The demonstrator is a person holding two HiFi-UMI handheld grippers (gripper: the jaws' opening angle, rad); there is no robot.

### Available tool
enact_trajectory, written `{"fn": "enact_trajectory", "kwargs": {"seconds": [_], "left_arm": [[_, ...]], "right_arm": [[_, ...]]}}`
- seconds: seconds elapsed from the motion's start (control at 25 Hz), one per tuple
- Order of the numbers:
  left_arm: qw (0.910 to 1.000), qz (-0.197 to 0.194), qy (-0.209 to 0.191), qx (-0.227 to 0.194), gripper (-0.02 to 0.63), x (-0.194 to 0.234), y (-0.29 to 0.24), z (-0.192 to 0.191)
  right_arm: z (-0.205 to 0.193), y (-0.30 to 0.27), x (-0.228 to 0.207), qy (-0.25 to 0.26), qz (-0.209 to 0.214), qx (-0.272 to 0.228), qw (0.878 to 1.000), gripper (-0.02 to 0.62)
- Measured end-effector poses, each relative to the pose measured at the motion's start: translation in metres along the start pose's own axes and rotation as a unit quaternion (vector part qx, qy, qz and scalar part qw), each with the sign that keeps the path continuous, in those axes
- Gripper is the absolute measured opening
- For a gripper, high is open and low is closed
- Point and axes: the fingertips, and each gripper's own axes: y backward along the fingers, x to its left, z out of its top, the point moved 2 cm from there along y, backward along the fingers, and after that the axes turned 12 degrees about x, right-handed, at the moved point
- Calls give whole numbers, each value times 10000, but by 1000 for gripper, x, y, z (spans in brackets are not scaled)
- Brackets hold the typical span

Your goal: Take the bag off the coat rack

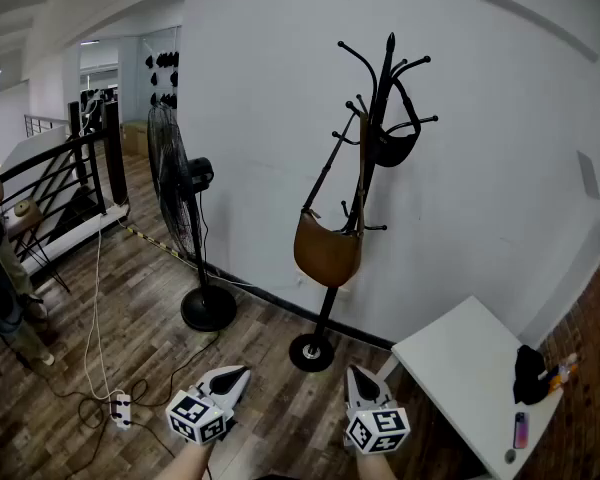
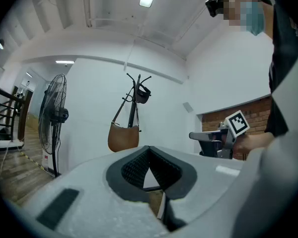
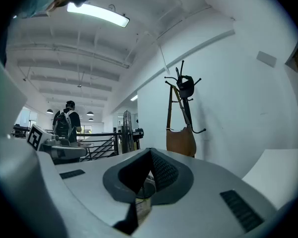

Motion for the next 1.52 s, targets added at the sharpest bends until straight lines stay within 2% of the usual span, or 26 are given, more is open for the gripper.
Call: {"fn": "enact_trajectory", "kwargs": {"seconds": [0.36,0.6,0.64,0.72,0.88,1.2,1.52], "left_arm": [[9998,-125,26,133,5,8,-3,-12],[9995,-300,-59,21,6,12,-20,-8],[9994,-328,-60,2,20,14,-25,-6],[9994,-335,-27,-7,86,22,-37,-3],[9995,-292,-106,44,117,42,-62,6],[9996,-144,-242,45,137,86,-129,36],[9995,-102,-272,87,138,120,-201,53]], "right_arm": [[-6,-8,7,-50,-50,-1,10000,-3],[-1,-23,-1,-275,159,-73,9995,-5],[1,-28,-3,-225,164,-75,9996,19],[8,-42,-8,-104,176,-64,9998,54],[21,-75,-23,104,167,-55,9998,105],[53,-143,-66,233,234,-61,9994,152],[77,-206,-121,334,170,-82,9993,157]]}}
